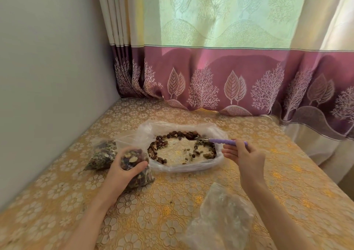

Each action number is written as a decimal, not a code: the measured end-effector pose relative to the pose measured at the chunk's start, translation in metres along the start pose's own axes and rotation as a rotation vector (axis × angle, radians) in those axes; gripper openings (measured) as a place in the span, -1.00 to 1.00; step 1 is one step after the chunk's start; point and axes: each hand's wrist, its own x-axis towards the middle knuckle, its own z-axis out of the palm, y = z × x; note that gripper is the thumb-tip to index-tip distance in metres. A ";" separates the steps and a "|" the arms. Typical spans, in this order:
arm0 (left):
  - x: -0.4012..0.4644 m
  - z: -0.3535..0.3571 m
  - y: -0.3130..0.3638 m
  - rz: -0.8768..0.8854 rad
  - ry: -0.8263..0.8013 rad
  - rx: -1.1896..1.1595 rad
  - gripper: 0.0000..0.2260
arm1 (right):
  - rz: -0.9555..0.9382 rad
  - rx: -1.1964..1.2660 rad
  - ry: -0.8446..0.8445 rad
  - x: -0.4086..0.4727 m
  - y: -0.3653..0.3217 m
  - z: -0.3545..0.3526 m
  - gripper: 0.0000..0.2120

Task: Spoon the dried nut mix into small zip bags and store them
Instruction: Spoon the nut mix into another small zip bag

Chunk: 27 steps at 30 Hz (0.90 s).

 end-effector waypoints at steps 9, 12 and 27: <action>0.000 -0.002 -0.002 -0.011 -0.021 0.013 -0.61 | -0.039 0.111 -0.238 -0.015 -0.045 0.049 -0.78; 0.000 -0.002 -0.002 -0.019 0.003 0.018 -0.59 | -0.006 0.141 -0.308 -0.024 -0.050 0.062 -0.76; 0.001 0.000 -0.001 -0.045 0.002 0.065 -0.49 | -0.173 0.006 -0.593 -0.033 -0.044 0.069 -0.78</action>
